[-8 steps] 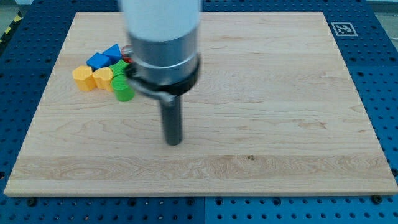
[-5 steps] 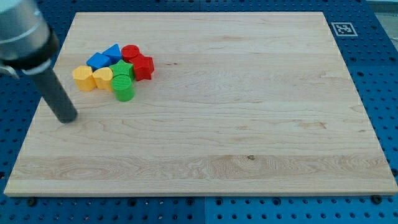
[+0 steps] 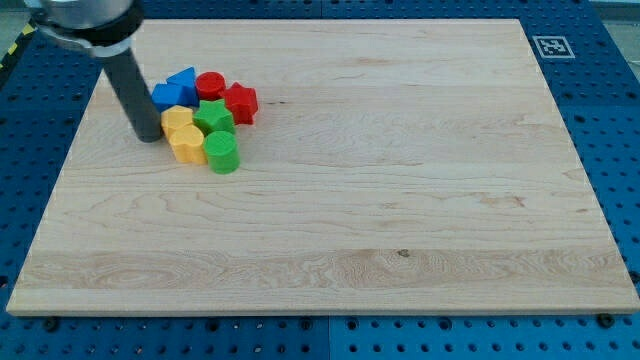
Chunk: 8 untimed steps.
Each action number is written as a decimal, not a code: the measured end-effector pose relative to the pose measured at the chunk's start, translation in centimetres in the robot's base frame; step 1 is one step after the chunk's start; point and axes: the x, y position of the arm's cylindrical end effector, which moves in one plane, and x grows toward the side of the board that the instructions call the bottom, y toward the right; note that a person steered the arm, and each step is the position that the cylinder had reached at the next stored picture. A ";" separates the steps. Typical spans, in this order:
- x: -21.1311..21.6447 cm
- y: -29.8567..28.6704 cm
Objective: Separate the yellow blocks from the group of blocks
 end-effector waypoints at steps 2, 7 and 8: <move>0.3 -4.8; -4.6 -1.9; -4.6 -1.3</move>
